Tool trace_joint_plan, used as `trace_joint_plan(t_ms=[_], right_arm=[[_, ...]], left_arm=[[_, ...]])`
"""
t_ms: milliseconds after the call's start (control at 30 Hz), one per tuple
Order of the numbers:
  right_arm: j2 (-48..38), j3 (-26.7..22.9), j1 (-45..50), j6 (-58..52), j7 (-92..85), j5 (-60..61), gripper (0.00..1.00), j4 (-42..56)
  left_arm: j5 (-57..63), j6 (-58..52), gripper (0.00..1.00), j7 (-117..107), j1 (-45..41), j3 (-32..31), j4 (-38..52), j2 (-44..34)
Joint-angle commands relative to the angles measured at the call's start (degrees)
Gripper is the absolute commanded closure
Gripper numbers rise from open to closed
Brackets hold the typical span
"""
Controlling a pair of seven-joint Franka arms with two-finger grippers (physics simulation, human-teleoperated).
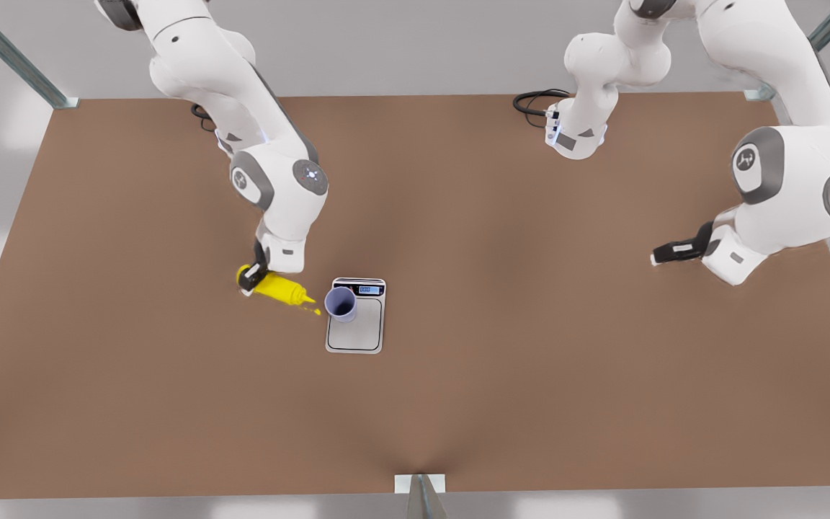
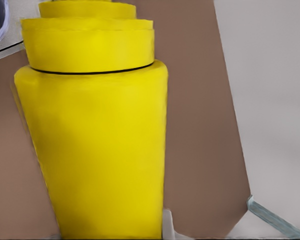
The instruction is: Move cup to the weight, pick up sauce bottle, pour sauce
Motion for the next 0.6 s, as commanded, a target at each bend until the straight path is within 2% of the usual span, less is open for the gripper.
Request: trace_joint_plan(t_ms=[0,33,167,300,333,567], right_arm=[[0.3,0.0,0.6,-1.5,0.3,-0.4,0.46,0.4],[1.5,0.0,2.7,-4.0,0.9,-0.6,0.46,1.9],[6.2,0.0,8.3,-11.5,1.2,-11.2,0.46,4.2],[8.6,0.0,8.5,-15.2,1.0,-18.5,0.46,4.5],[9.4,0.0,8.6,-15.3,1.0,-19.6,0.46,4.5],[12.9,0.0,9.9,-20.3,1.0,-26.7,0.46,4.6]], left_arm=[[5.5,0.1,0.0,-0.8,0.0,-0.9,0.2,-0.6],[4.7,-0.1,0.0,0.1,4.6,-3.4,1.6,-0.2],[4.5,1.3,0.0,0.2,2.9,-3.0,1.7,1.6],[4.9,1.2,0.0,0.1,2.8,-3.6,5.0,3.9],[5.1,0.8,0.0,1.5,2.8,-3.7,9.0,6.0],[4.5,0.0,0.0,2.8,2.4,-3.4,9.9,3.8]])
